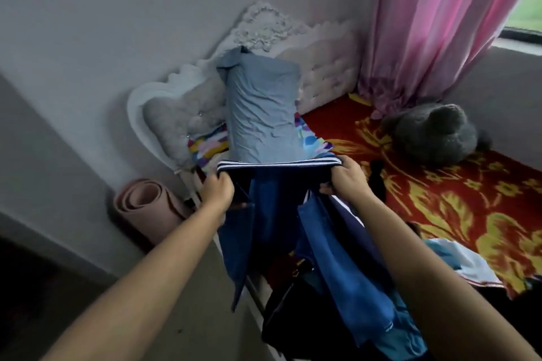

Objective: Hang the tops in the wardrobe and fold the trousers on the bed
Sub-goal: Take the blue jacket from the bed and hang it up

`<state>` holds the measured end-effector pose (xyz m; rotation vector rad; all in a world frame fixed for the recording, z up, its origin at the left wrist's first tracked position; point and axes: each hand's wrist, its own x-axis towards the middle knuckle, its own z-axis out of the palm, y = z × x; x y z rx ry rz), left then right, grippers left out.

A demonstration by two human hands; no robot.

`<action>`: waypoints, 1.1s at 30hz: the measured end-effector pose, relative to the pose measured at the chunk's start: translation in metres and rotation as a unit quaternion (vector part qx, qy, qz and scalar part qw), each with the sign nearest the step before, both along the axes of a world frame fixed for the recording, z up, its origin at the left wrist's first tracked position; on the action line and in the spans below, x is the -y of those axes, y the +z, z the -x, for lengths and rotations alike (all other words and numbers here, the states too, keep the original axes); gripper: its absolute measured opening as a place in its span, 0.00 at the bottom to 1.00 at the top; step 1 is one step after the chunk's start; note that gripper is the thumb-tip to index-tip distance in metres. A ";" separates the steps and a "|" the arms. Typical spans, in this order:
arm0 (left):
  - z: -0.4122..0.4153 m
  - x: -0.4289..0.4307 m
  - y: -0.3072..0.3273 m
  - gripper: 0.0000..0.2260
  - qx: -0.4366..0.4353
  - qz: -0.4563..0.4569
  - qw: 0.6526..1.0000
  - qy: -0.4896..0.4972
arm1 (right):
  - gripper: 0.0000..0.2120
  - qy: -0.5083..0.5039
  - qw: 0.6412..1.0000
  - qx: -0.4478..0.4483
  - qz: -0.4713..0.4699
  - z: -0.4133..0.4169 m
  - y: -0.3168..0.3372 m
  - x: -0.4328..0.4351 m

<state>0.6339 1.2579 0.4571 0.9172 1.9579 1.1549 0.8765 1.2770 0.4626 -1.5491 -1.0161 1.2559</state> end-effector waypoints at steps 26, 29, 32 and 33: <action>0.489 0.239 0.086 0.03 0.050 -0.225 0.958 0.172 | 0.16 0.199 0.960 0.062 -0.186 0.556 0.076 0.129; 0.551 0.261 0.101 0.03 0.053 -0.231 0.950 0.203 | 0.15 0.230 0.950 0.076 -0.195 0.620 0.085 0.140; 0.605 0.274 0.108 0.05 0.025 -0.251 0.931 0.262 | 0.08 0.294 0.927 0.125 -0.195 0.672 0.091 0.148; 0.620 0.277 0.109 0.07 0.006 -0.258 0.924 0.283 | 0.08 0.328 0.910 0.156 -0.199 0.688 0.092 0.151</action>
